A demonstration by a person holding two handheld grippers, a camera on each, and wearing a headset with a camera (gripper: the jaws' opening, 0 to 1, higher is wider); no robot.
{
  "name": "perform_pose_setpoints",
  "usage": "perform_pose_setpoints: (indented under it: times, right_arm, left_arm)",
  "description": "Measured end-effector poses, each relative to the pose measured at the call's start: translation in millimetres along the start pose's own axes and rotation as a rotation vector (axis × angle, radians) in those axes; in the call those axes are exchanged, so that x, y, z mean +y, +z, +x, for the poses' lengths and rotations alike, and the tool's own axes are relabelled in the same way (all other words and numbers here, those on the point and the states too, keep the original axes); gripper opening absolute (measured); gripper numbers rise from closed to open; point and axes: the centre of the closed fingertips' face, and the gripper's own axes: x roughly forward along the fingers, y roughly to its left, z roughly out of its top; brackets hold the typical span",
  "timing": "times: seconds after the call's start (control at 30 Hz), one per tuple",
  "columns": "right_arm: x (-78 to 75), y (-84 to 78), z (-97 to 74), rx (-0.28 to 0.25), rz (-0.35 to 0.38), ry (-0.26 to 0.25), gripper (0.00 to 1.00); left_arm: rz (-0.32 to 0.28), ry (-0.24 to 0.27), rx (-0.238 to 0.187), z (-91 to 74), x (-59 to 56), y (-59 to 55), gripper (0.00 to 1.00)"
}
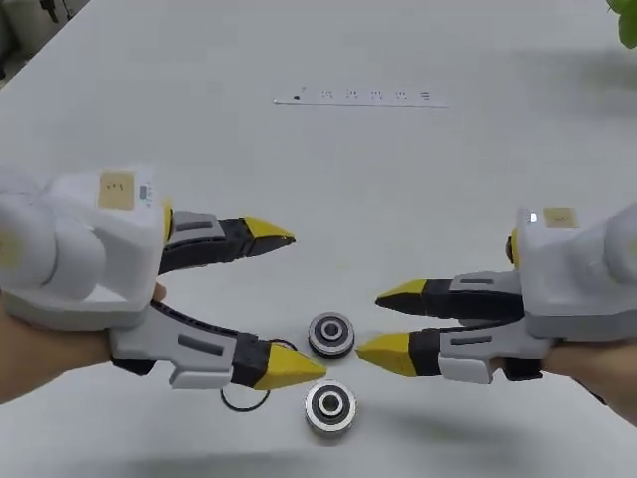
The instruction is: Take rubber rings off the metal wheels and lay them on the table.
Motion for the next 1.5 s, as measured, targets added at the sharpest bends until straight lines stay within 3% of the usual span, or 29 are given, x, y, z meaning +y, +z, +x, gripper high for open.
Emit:
perform_pose_setpoints:
  times: [0.33,0.77,0.9,1.5]
  right_arm:
    - [-4.5,-10.3,11.6,0.025,-0.018,0.011,0.31]
    - [-7.0,-17.4,22.2,0.046,-0.050,0.019,0.26]
    - [-7.8,-20.8,25.7,0.064,-0.094,0.008,0.26]
    - [-8.4,-18.2,26.9,0.066,-0.137,0.009,0.21]
  left_arm:
    - [0.012,-0.032,0.022,14.1,2.8,-16.1,0.57]
    - [-0.022,-0.059,0.015,25.3,6.6,-26.5,0.47]
    - [-0.011,-0.069,0.011,28.2,5.5,-28.1,0.42]
    - [0.004,-0.098,0.043,38.5,4.4,-41.1,0.22]
